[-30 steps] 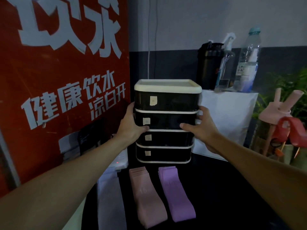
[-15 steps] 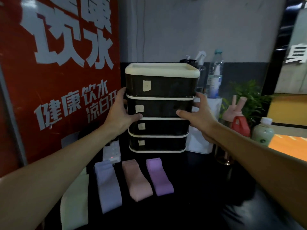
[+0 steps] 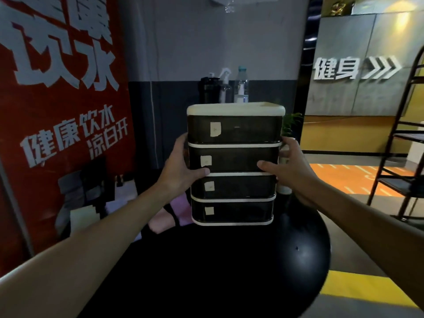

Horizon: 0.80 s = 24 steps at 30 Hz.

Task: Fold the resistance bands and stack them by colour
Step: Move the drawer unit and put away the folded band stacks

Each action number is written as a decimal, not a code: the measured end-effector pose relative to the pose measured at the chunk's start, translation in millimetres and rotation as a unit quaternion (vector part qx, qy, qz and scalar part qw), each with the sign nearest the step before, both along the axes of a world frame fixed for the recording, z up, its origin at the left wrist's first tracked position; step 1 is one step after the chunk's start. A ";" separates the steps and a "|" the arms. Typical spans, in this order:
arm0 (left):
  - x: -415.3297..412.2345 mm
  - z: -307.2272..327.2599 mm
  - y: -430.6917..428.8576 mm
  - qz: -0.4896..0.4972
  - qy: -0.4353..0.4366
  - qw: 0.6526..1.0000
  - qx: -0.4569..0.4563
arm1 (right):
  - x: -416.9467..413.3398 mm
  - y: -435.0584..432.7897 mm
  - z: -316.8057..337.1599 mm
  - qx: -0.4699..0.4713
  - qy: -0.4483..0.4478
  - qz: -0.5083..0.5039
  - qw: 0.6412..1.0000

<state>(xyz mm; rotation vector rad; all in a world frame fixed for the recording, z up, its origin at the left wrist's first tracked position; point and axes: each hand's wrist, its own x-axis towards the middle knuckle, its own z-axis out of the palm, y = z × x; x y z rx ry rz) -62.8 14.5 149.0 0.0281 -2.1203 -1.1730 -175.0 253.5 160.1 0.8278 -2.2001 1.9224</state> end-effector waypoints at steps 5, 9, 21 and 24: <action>-8.5 -25.8 22.0 -0.024 -0.025 0.999 0.022 | 2.7 27.9 -23.7 -0.018 -0.042 -0.003 0.999; -16.7 -38.4 27.6 -0.021 -0.035 0.999 0.025 | -2.1 35.3 -36.3 -0.024 -0.061 -0.002 0.998; -31.0 -46.3 20.6 -0.025 -0.040 0.999 0.025 | -12.0 29.9 -47.8 0.004 -0.042 0.009 0.999; -31.6 -50.2 15.9 -0.026 -0.046 0.998 0.020 | -10.2 30.6 -49.2 0.060 -0.003 -0.056 0.997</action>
